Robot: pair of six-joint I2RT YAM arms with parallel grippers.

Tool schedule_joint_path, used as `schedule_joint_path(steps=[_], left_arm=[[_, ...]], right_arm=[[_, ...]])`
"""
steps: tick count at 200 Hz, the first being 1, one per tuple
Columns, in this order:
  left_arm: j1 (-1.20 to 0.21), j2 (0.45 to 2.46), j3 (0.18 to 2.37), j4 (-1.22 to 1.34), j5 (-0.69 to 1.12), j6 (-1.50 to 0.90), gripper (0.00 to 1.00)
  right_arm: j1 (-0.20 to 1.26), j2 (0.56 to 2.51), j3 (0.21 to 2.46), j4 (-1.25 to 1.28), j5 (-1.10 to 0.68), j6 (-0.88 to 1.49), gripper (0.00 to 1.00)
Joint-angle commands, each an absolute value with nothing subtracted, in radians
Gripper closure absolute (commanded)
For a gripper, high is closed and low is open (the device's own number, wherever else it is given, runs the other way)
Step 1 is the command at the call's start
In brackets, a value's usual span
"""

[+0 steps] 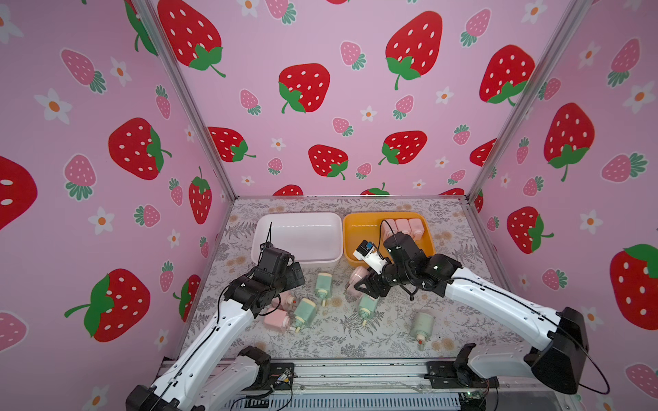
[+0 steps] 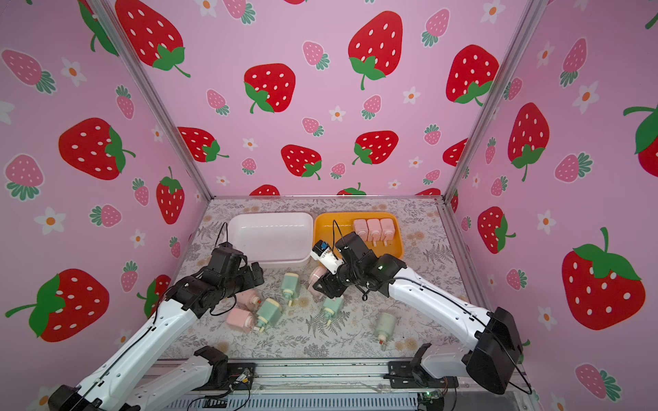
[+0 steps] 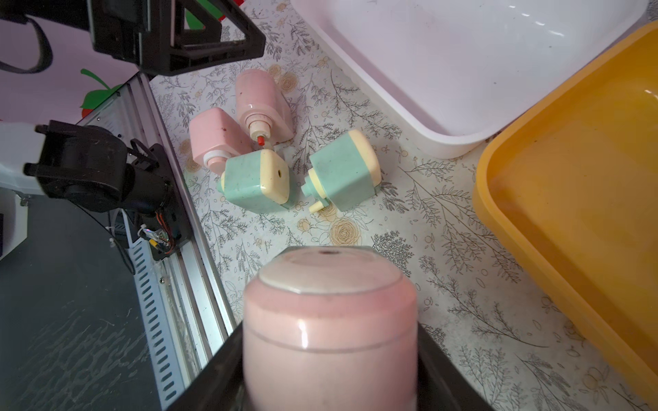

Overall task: Place the pencil sharpeners by color into the storage box
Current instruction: Place the pencil sharpener in the storage box.

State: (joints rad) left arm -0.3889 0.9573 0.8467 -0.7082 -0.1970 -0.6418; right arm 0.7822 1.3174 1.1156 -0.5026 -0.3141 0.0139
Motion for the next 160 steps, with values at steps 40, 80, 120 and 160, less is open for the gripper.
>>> schedule_joint_path(steps=[40, 80, 120, 160], left_arm=[[-0.380, 1.049, 0.884, -0.571, -0.192, -0.673, 0.01], [-0.379, 1.127, 0.922, -0.469, -0.160, -0.675, 0.00], [-0.379, 1.250, 0.984, -0.369, -0.102, -0.641, 0.00], [-0.378, 1.406, 1.079, -0.330, -0.014, -0.623, 0.00]], right_arm=[[0.680, 1.338, 1.219, -0.419, -0.072, 0.076, 1.00], [0.595, 1.437, 1.294, -0.371, 0.059, 0.147, 1.00], [0.529, 1.605, 1.418, -0.362, 0.102, 0.230, 1.00], [0.525, 1.790, 1.568, -0.384, 0.191, 0.242, 1.00]])
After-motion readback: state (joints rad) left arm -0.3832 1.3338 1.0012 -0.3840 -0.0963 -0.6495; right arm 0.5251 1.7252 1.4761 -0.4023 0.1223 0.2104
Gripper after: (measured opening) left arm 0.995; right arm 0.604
